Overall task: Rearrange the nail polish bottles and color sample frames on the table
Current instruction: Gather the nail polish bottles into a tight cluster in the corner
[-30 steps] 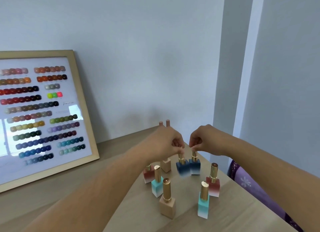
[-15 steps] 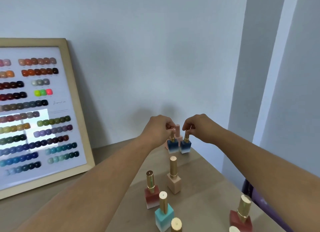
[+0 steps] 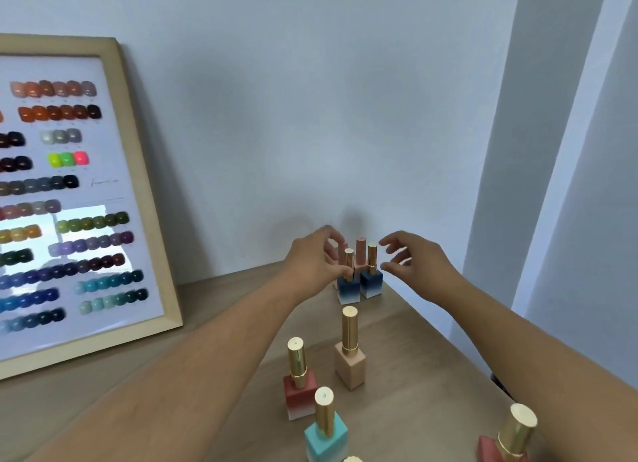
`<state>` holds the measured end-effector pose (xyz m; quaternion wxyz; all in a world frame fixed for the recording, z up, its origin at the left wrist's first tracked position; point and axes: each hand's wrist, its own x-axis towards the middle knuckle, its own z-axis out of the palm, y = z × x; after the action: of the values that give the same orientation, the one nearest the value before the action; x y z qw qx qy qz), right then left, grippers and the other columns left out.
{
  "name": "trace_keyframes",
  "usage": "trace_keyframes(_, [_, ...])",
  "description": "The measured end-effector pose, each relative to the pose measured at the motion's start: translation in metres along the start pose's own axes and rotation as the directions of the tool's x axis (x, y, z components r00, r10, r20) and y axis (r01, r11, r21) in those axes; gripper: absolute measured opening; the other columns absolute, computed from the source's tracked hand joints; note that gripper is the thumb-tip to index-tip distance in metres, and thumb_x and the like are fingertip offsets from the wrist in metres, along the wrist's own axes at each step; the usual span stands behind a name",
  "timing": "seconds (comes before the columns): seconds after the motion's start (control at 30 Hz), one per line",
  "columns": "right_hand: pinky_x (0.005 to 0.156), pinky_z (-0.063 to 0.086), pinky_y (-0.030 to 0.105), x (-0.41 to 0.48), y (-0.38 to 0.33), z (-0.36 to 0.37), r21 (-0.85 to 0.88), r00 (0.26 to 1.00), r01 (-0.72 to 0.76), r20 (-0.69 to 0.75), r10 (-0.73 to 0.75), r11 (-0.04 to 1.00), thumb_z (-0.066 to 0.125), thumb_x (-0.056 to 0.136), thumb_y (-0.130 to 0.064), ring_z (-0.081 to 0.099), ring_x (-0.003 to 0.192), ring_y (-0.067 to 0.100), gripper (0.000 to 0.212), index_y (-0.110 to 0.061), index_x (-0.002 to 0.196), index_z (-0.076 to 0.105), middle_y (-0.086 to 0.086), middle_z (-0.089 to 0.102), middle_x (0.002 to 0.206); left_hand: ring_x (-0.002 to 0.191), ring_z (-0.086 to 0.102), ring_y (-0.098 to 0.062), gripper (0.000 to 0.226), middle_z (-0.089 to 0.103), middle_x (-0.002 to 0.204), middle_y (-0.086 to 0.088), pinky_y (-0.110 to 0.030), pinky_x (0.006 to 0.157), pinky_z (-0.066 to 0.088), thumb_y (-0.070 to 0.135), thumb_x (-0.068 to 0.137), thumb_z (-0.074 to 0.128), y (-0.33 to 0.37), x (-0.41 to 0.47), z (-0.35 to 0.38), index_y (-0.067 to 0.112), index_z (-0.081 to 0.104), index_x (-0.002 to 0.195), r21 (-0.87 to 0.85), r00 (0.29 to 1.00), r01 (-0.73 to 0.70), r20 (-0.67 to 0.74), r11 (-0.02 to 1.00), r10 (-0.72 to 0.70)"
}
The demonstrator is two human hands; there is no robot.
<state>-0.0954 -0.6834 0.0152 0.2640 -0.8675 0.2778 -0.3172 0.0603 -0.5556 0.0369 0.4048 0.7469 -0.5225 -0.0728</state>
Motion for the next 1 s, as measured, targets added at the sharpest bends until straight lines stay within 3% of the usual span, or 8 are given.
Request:
trace_keyframes(0.1, [0.064, 0.04, 0.01, -0.013, 0.015, 0.015, 0.074, 0.994, -0.106, 0.044, 0.103, 0.992, 0.07, 0.079, -0.024, 0.059, 0.08, 0.0, 0.024, -0.031, 0.1, 0.059, -0.01, 0.061, 0.094, 0.067, 0.057, -0.002, 0.037, 0.064, 0.078, 0.005, -0.009, 0.052, 0.04, 0.025, 0.065, 0.084, -0.02, -0.005, 0.001, 0.021, 0.06, 0.092, -0.024, 0.995, 0.096, 0.032, 0.995, -0.096])
trace_keyframes(0.23, [0.062, 0.039, 0.01, -0.016, 0.021, 0.028, 0.129, 0.987, -0.159, 0.017, 0.158, 0.979, 0.07, 0.08, -0.026, 0.06, 0.08, 0.0, 0.022, -0.028, 0.1, 0.063, -0.009, 0.065, 0.093, 0.066, 0.058, -0.005, 0.029, 0.065, 0.076, 0.003, -0.017, 0.058, 0.042, 0.027, 0.065, 0.083, -0.038, -0.012, 0.016, 0.023, 0.06, 0.081, -0.046, 0.976, 0.147, 0.167, 0.988, -0.137])
trace_keyframes(0.67, [0.065, 0.043, 0.011, -0.013, 0.023, 0.041, 0.083, 0.993, -0.112, -0.016, 0.114, 0.99, 0.071, 0.079, -0.027, 0.059, 0.076, 0.004, 0.02, -0.029, 0.096, 0.059, -0.008, 0.064, 0.083, 0.058, 0.056, -0.006, 0.029, 0.065, 0.064, 0.006, -0.025, 0.059, 0.05, 0.037, 0.061, 0.082, -0.045, -0.011, 0.044, 0.025, 0.056, 0.065, -0.068, 0.99, 0.085, -0.106, 0.994, -0.092])
trace_keyframes(1.0, [0.065, 0.043, 0.013, -0.007, 0.024, 0.044, 0.093, 0.992, -0.121, -0.025, 0.124, 0.988, 0.069, 0.082, -0.023, 0.059, 0.075, 0.005, 0.019, -0.028, 0.096, 0.057, -0.008, 0.063, 0.081, 0.061, 0.055, -0.006, 0.026, 0.06, 0.064, 0.007, -0.019, 0.053, 0.039, 0.033, 0.068, 0.079, -0.043, -0.006, 0.048, 0.028, 0.054, 0.064, 0.021, 0.99, 0.087, -0.117, 0.996, -0.084])
